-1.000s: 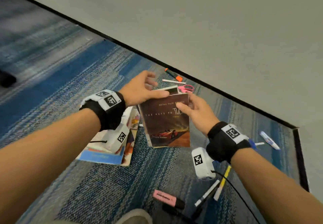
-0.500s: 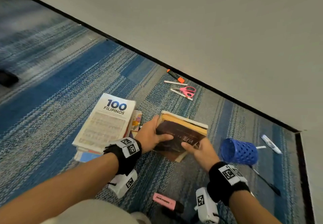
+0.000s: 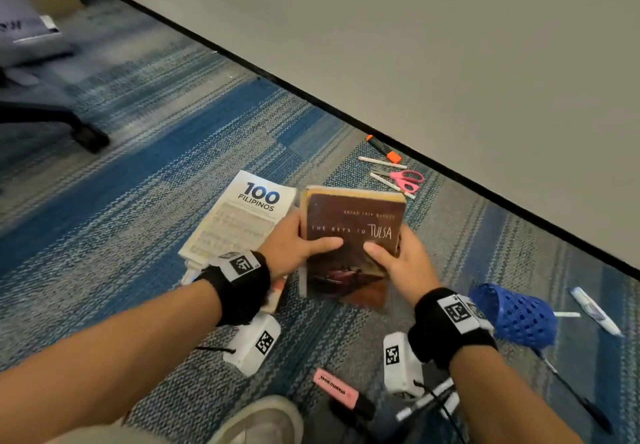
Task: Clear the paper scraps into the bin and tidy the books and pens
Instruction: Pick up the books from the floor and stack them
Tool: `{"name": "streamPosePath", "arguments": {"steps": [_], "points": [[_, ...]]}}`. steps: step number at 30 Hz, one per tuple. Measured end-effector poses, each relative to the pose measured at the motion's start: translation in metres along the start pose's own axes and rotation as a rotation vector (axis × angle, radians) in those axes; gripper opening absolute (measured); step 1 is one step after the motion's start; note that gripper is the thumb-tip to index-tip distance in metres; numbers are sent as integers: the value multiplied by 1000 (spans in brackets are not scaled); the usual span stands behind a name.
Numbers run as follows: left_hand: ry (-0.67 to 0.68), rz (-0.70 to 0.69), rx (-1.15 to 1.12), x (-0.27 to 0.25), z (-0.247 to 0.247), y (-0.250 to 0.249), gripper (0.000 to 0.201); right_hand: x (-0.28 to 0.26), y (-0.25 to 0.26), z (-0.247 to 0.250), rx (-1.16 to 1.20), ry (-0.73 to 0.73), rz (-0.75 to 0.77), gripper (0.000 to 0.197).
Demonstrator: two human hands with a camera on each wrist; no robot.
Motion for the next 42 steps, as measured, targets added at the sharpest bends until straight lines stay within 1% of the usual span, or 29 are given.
{"name": "streamPosePath", "arguments": {"steps": [2,3,5,7,10,11,13,14,15,16,17,18,19,20,21,22,23,24,26,28,29,31,32,33,36,37,40,42], "points": [[-38,70,3,-7,30,-13,42,12,19,-10,96,7,-24,27],[-46,106,24,-11,46,-18,38,17,25,-19,187,23,-58,26],[-18,168,90,-21,69,-27,24,28,26,-47,343,49,-158,27],[-18,176,198,-28,89,-33,14,38,24,-80,344,83,-234,34],[-78,169,370,-30,123,-35,17,45,32,-123,288,96,-262,48],[-95,167,400,-30,133,-34,19,45,38,-134,281,94,-265,45],[-145,174,431,-29,155,-30,22,50,43,-152,216,55,-265,17],[-161,171,438,-28,166,-26,22,52,44,-159,170,30,-271,13],[-174,171,436,-27,176,-24,23,52,42,-166,120,22,-275,23],[-178,180,461,-24,185,-20,24,55,35,-173,48,6,-299,40],[-170,199,532,-20,194,-16,24,56,26,-176,-82,-9,-334,54],[-136,239,592,-16,199,-10,25,52,20,-177,-231,-10,-381,62],[-104,278,628,-12,204,-4,27,48,11,-177,-332,-9,-440,70],[-74,322,565,-8,207,1,26,44,2,-179,-349,-9,-507,80],[-40,366,467,-4,205,4,25,40,-5,-183,-285,-8,-578,89],[-28,421,343,-1,206,11,29,37,-11,-188,-174,-18,-614,98],[-22,469,243,2,205,17,39,38,-21,-195,-24,-30,-628,104],[-20,502,160,7,205,24,48,37,-29,-203,127,-25,-651,106],[-14,538,1,11,203,36,55,32,-32,-212,351,-9,-669,92],[-28,567,-92,14,201,43,57,24,-14,-217,439,15,-630,82],[-26,575,-118,15,200,47,60,23,-12,-217,482,5,-621,75],[-15,584,-140,18,198,51,73,20,-7,-222,632,7,-626,64],[-3,586,-132,20,197,51,78,20,-3,-224,694,17,-628,63],[11,587,-128,23,196,52,79,19,0,-226,733,30,-639,63],[50,614,-166,25,191,45,68,19,0,-226,765,65,-673,54],[58,620,-170,26,193,45,69,20,-3,-226,767,62,-682,56],[64,636,-157,23,198,48,75,18,-13,-220,639,4,-686,74],[71,650,-168,18,196,47,65,14,-19,-214,530,-21,-669,83]]}}
Point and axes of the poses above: each hand's wrist, its own x-axis towards the middle knuckle, its own z-axis out of the back of the hand, y = z × x, the point moved 8 cm from there along x, towards the middle knuckle, and after that the axes turned 5 degrees about -x, right-handed, at the moved point
